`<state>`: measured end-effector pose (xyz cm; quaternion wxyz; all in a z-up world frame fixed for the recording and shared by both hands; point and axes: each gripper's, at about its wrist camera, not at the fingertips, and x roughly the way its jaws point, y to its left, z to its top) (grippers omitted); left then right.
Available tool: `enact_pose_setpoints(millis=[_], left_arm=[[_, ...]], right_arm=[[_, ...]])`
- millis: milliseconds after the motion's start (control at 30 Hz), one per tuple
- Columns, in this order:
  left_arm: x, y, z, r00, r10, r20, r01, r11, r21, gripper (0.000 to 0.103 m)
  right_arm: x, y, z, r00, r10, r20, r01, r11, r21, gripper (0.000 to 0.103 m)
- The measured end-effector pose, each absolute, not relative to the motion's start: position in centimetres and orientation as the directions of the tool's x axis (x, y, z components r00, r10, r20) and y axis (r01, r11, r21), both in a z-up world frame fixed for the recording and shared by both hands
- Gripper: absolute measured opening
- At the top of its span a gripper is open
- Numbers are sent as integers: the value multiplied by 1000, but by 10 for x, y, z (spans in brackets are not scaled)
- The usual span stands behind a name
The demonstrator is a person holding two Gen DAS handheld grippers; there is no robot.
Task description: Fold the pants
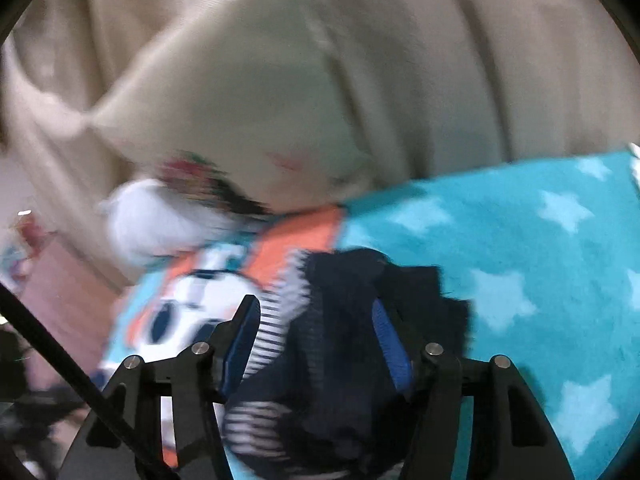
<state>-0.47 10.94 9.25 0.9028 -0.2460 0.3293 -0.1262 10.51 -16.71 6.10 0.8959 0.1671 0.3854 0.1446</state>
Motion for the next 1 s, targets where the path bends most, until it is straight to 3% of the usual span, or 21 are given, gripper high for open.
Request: enact_pose_setpoints(millis=[67,200,400,533,633,833,1000], left_arm=[[-8,128,92,770,-365,-523,29,839,-543,66],[-10,151,89,794,-340,-505,-18,816,-577,66],[-13,153,87,795,-350,-495,-7,811,-585,67],[-17,154,85,792,-357,-495,-3,809,-588,67],[-20,155,86,792,-359,-493,3,811,-585,67],[-23,156,86,793,-359,-491,4,811,-586,67],[-24,153,85,787,-363,-499,9,815,-579,68]], right_arm=[[105,-175,49,664,320,-676,-77,928,363,62],[98,-180,52,659,317,-683,-80,932,355,62],[76,-156,81,701,310,-643,-166,947,276,63],[69,-132,57,626,389,-676,-213,919,333,64],[62,-110,37,597,370,-712,-254,929,270,66],[51,-132,61,625,449,-639,-269,892,363,68],[40,-144,76,697,390,-602,-232,917,326,68]])
